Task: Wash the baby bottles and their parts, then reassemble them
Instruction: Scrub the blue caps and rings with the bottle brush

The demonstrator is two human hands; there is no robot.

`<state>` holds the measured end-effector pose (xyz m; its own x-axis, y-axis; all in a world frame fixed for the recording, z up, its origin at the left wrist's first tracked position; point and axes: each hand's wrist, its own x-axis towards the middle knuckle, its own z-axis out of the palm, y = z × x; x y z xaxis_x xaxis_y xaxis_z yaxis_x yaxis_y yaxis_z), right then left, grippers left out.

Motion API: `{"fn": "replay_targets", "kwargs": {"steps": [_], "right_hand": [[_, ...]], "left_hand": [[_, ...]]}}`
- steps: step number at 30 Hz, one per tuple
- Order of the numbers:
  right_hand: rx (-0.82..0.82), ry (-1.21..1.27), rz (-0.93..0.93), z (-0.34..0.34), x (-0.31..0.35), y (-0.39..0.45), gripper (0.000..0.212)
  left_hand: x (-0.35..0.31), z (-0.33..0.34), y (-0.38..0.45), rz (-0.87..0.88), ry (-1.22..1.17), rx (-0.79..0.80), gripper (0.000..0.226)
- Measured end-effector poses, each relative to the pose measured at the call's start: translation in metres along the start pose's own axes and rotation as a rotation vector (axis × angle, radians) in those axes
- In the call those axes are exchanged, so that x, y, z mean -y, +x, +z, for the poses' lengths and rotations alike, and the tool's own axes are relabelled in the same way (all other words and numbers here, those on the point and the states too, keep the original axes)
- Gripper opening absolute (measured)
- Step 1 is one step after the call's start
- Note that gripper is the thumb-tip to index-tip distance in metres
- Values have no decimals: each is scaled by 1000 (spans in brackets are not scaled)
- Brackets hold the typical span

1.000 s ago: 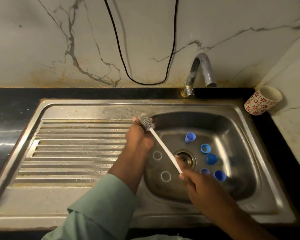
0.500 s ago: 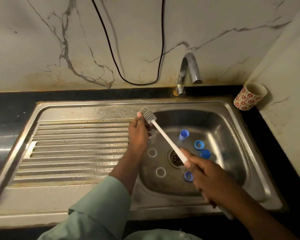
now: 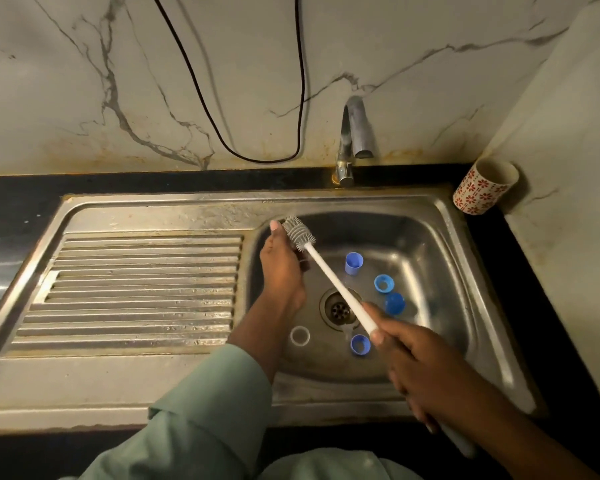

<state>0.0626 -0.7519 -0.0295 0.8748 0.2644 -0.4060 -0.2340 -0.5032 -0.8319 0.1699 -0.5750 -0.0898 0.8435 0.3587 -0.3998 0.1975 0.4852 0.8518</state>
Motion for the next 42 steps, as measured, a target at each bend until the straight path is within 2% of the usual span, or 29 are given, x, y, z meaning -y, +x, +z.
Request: {"fn": "replay_targets", "kwargs": {"steps": [3,6,8,11,16,22,25,28,30,35,37,40,42], "right_hand": [[-46,-29,-16,-3,-6,8,35],[11,-51,-4,-9,-13,7,37],[41,-50,26,-13,-17,4,36],[11,-40,43,-20,-15,15,31],[75,-11,31,-23,-22,5,35],[54,-26,-4,-3,-15,25,38],[10,-37,-4,-3,-16,26,40],[-21,-114,-80,-6,-27,8,39],[1,-140,-100,-2,-27,6,39],[-92,-251,-149,-2,-22,24,41],[-63,-274,-168,-3,-23,18,38],[-49,-244,-128,1,-18,32,41],[-68,-219,-138,1,-18,33,41]], "left_hand": [[9,8,-1,-32,35,27,49],[13,7,0,-65,-87,-106,40],[15,3,0,-67,-158,-131,33],[21,6,-9,-142,-146,-97,32],[7,5,-3,-236,-345,-90,32],[4,17,-3,-338,-469,-83,39],[6,22,-8,-332,-506,-72,32],[1,18,-6,-277,-586,-139,35],[0,19,-5,-246,-558,-192,29],[6,20,-7,-246,-409,-238,27],[7,16,-7,-240,-403,-250,26],[11,13,-8,-234,-349,-230,17],[10,8,-6,-215,-342,-233,21]]}}
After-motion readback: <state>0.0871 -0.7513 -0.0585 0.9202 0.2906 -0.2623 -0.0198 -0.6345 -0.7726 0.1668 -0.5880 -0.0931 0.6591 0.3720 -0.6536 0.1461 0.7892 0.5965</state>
